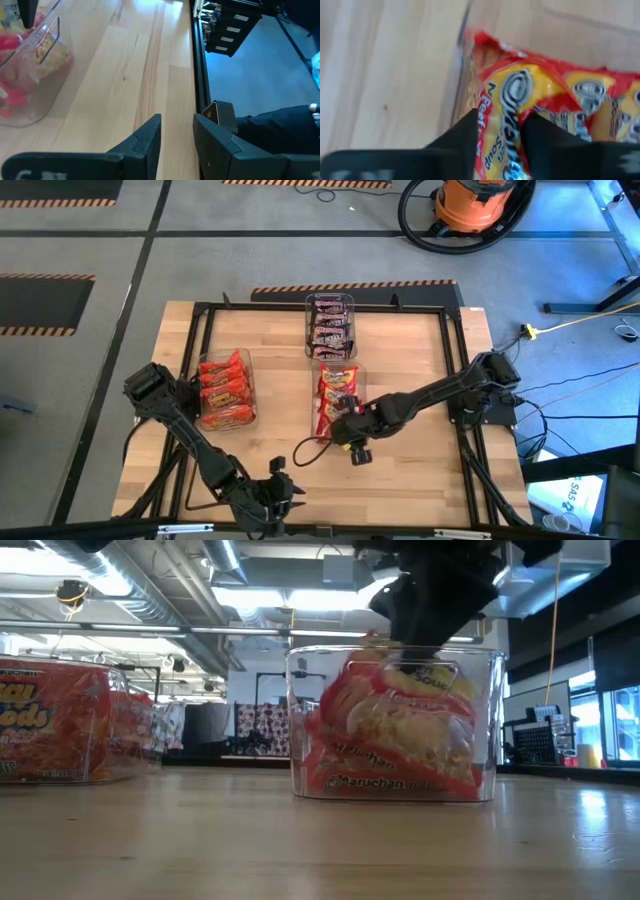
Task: Sort Maruchan noodles
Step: Put the red noodle pack into the right transparent bin, then return to Home Position
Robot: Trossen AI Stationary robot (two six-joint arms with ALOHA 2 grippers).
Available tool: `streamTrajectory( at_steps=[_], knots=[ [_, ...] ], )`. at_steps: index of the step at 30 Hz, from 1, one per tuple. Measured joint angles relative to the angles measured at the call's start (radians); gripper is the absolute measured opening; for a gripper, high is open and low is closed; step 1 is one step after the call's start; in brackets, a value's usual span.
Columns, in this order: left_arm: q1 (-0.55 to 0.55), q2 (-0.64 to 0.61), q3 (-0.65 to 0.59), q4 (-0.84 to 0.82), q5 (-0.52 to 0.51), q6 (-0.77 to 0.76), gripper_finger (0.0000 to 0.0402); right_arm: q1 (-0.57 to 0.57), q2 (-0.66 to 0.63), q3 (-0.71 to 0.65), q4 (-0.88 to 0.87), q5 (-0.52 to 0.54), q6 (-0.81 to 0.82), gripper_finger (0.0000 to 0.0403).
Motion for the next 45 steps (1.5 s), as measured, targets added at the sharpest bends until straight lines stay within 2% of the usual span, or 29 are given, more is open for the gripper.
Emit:
streamTrajectory(
  at_steps=[5, 10, 13, 17, 20, 22, 25, 29, 35, 39, 45],
  knots=[
    [0.0, 0.0, 0.0, 0.008, 0.002, 0.0, 0.0108, 0.0, 0.0, 0.0, 0.108, -0.021, 0.005, 0.0184],
    [0.008, 0.0, 0.0, 0.017, -0.002, 0.0, 0.0108, 0.0, -0.002, 0.002, 0.125, 0.011, 0.007, 0.0207],
    [0.019, 0.001, 0.0, 0.054, -0.011, 0.01, 0.0108, 0.001, -0.053, 0.033, 0.051, 0.023, 0.018, 0.02],
    [0.053, -0.009, 0.0, 0.056, 0.027, 0.056, 0.0106, 0.031, -0.194, 0.04, 0.002, 0.056, 0.025, 0.0178],
    [0.088, -0.042, 0.0, 0.055, 0.036, 0.107, 0.0095, 0.06, -0.305, -0.027, 0.001, 0.11, 0.029, 0.016],
    [0.106, -0.076, -0.001, 0.04, 0.036, 0.193, 0.0083, 0.078, -0.391, -0.096, 0.037, 0.138, 0.052, 0.0147],
    [0.148, -0.151, -0.033, 0.039, 0.053, 0.298, 0.0063, 0.089, -0.517, -0.236, 0.119, 0.13, 0.083, 0.0122],
    [0.233, -0.28, -0.145, 0.07, 0.099, 0.38, 0.0035, 0.086, -0.699, -0.457, 0.352, 0.045, 0.117, 0.0078],
    [0.394, -0.498, -0.418, 0.26, 0.233, 0.393, 0.0002, 0.085, -0.948, -0.738, 0.619, 0.054, 0.118, 0.0008],
    [0.497, -0.642, -0.579, 0.357, 0.293, 0.399, 0.0002, 0.085, -1.089, -0.864, 0.694, 0.062, 0.128, 0.0012],
    [0.6, -0.865, -0.764, 0.37, 0.298, 0.404, 0.0002, 0.065, -1.243, -0.996, 0.764, 0.105, 0.103, 0.001]
  ],
)
